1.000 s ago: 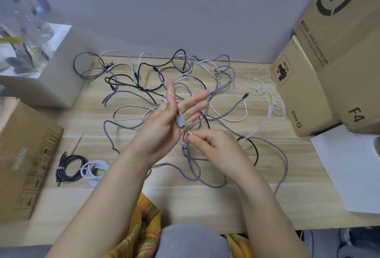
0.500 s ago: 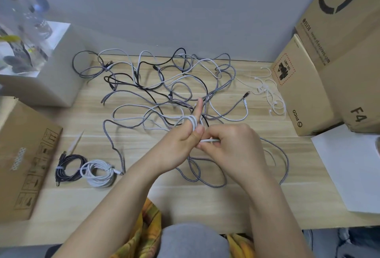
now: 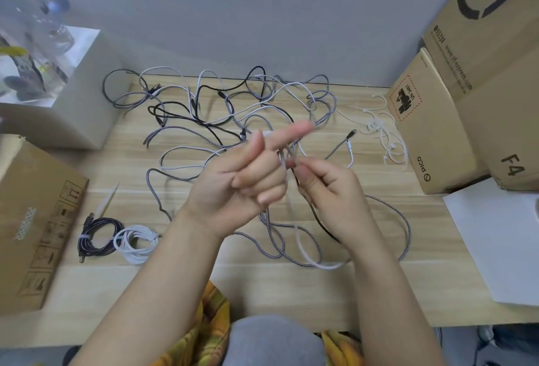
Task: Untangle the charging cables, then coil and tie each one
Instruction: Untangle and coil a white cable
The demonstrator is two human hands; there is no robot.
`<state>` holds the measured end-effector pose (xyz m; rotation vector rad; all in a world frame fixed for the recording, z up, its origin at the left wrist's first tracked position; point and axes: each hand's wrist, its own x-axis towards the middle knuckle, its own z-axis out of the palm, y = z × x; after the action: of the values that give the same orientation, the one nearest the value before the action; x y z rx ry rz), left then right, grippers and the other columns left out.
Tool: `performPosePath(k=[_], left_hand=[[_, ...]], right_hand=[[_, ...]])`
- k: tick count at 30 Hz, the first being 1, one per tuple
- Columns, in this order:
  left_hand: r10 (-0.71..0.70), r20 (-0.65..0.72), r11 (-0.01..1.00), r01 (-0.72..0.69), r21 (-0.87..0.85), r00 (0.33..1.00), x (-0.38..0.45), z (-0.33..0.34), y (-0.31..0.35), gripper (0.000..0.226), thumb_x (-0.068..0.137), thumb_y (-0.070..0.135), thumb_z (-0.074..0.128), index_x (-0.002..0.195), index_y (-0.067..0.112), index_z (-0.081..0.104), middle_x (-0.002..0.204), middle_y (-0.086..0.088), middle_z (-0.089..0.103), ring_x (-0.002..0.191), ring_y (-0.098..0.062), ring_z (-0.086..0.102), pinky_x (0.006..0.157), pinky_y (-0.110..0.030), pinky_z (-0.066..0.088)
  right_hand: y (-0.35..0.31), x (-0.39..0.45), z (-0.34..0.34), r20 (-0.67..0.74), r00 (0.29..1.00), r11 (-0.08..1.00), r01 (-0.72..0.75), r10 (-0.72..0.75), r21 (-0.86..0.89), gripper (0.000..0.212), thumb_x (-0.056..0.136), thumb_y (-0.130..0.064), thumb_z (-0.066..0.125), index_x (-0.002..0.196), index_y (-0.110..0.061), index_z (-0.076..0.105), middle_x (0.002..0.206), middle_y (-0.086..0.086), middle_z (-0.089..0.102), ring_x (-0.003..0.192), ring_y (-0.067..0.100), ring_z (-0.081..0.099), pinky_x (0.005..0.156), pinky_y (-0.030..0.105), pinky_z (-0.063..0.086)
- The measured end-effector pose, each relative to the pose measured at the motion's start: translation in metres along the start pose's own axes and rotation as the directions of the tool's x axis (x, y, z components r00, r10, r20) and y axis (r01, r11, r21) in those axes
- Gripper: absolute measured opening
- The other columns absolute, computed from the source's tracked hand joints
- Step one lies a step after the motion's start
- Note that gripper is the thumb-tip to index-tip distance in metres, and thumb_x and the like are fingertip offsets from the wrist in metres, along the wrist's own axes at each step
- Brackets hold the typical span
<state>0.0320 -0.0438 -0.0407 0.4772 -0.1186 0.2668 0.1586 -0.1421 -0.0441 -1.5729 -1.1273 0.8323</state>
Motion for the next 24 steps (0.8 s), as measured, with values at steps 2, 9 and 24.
performPosePath(k=[2,9,24], left_hand=[[0.14,-0.148,0.989,-0.129,0.078,0.979,0.004,0.002,-0.001,0.049,0.095,0.025,0.044,0.137,0.002,0.037,0.054,0.002,0.049,0.051,-0.01,0.044,0.06,-0.02,0.047],[0.276,-0.351,0.869,-0.076,0.49,0.895,0.012,0.003,-0.016,0.061,0.09,0.041,0.032,0.147,0.029,0.015,0.107,0.011,0.07,0.105,-0.004,0.063,0.089,-0.016,0.048],[0.105,-0.533,0.03,0.533,0.846,0.84,-0.003,-0.016,-0.012,0.041,0.096,0.03,0.047,0.086,-0.006,0.064,0.08,0.011,0.069,0.078,0.009,0.06,0.062,-0.018,0.04]], right_hand=[[0.005,-0.002,0.007,0.067,0.997,0.99,-0.029,0.038,-0.137,0.019,0.093,-0.031,0.045,0.094,-0.041,0.061,0.051,-0.02,0.047,0.051,0.002,0.041,0.057,0.018,0.032],[0.0,-0.006,0.018,0.167,0.974,0.824,-0.031,0.151,-0.565,0.012,0.094,-0.031,0.05,0.084,-0.025,0.046,0.059,-0.006,0.039,0.072,0.025,0.045,0.062,0.036,0.034],[-0.006,-0.01,0.001,-0.331,0.933,0.66,-0.161,-0.14,-0.734,0.023,0.065,-0.002,0.051,0.07,-0.024,0.055,0.063,-0.008,0.04,0.061,0.021,0.043,0.049,0.028,0.028]])
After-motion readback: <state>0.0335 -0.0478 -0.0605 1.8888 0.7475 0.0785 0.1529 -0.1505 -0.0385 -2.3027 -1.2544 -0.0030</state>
